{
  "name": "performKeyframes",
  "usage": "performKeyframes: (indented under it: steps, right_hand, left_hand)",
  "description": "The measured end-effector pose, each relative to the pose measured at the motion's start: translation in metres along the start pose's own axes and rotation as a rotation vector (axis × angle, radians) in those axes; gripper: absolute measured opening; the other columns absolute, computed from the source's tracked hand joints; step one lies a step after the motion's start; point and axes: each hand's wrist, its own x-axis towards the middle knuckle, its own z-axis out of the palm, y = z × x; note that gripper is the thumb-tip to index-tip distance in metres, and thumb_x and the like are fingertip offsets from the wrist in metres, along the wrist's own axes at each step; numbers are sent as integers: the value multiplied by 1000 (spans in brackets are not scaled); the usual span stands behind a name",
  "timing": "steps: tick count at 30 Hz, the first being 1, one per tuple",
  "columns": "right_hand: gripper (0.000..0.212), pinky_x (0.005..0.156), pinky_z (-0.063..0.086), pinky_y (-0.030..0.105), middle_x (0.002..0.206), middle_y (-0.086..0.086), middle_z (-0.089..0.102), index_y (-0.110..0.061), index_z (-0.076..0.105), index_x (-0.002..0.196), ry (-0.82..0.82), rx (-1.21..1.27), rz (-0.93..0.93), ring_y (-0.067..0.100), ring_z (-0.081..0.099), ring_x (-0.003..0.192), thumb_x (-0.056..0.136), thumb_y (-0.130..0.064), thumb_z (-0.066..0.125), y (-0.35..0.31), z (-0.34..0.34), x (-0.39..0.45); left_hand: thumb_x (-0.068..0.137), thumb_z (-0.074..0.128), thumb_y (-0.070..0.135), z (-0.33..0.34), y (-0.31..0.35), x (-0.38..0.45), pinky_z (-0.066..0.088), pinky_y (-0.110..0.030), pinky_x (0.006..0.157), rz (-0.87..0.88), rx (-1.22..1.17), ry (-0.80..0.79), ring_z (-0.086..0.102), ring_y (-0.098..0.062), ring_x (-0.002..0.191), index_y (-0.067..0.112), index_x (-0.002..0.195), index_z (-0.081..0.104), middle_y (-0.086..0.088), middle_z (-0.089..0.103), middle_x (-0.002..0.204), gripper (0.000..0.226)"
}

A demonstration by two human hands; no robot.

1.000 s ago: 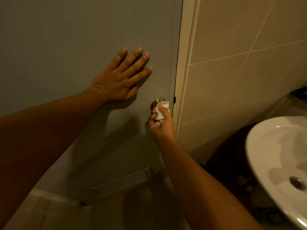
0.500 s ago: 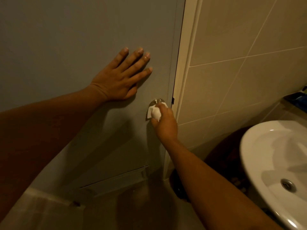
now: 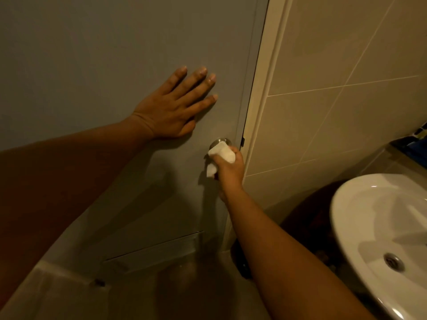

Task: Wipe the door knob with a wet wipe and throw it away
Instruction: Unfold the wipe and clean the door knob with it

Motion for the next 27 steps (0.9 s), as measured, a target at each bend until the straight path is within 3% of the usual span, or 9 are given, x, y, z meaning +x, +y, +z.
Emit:
performKeyframes:
  steps: [4, 7, 9, 11, 15, 19, 23, 27]
  right_hand:
    - [44, 50, 53, 23, 104, 11, 61, -15, 57, 123, -44, 882, 381, 16, 59, 76, 82, -14, 72, -4, 17, -11]
    - [36, 45, 47, 18, 94, 10, 60, -13, 59, 116, -72, 994, 392, 11, 54, 63, 82, -17, 71, -3, 17, -11]
    - [41, 53, 48, 21, 94, 9, 62, -15, 58, 122, -86, 772, 339, 13, 56, 66, 83, -19, 70, -3, 12, -8]
    - [43, 59, 52, 27, 103, 8, 63, -22, 56, 123, -43, 386, 210, 20, 61, 81, 83, -23, 70, -3, 6, -5]
    - [42, 81, 59, 41, 107, -5, 56, -28, 51, 120, -54, -332, -237, 21, 58, 103, 84, -24, 72, 0, -10, 1]
    - [44, 92, 43, 29, 136, 3, 49, -30, 48, 131, -167, -927, -572, 25, 52, 119, 90, -24, 63, 4, -28, 10]
    - [46, 92, 40, 28, 144, 5, 42, -29, 44, 135, -251, -1008, -604, 29, 49, 125, 92, -23, 59, -1, -34, 15]
    - [78, 101, 44, 41, 148, 5, 39, -33, 32, 145, -306, -860, -519, 27, 42, 132, 81, -17, 73, -5, -45, 14]
  left_hand:
    - [95, 31, 41, 0, 0, 0, -3, -49, 119, -2, -6, 9, 13, -37, 147, 15, 154, 21, -19, 20, 160, 65]
    - [95, 33, 40, 0, 0, 1, -2, -49, 119, -2, -9, 15, 16, -38, 146, 15, 154, 22, -20, 24, 159, 65]
    - [95, 31, 40, 1, 0, 0, -2, -49, 119, 1, 1, 15, 20, -38, 147, 15, 154, 22, -19, 24, 159, 65]
    - [94, 30, 39, 0, 1, -1, -3, -49, 119, 1, 1, 18, 23, -38, 146, 15, 154, 23, -19, 25, 159, 65]
    - [95, 31, 39, 0, 1, 1, -2, -49, 119, -5, -7, 20, 19, -38, 147, 15, 154, 22, -19, 24, 159, 64]
    - [95, 32, 39, 0, 0, -1, -1, -50, 119, -12, -17, 13, 14, -37, 147, 15, 154, 20, -20, 22, 159, 65]
    - [96, 30, 41, 0, 1, -2, -2, -49, 119, -12, -24, -25, 13, -38, 148, 15, 155, 17, -19, 19, 160, 66]
    - [96, 30, 41, -3, 3, -3, -2, -49, 119, -27, -39, -43, 15, -38, 148, 16, 155, 17, -18, 18, 161, 65]
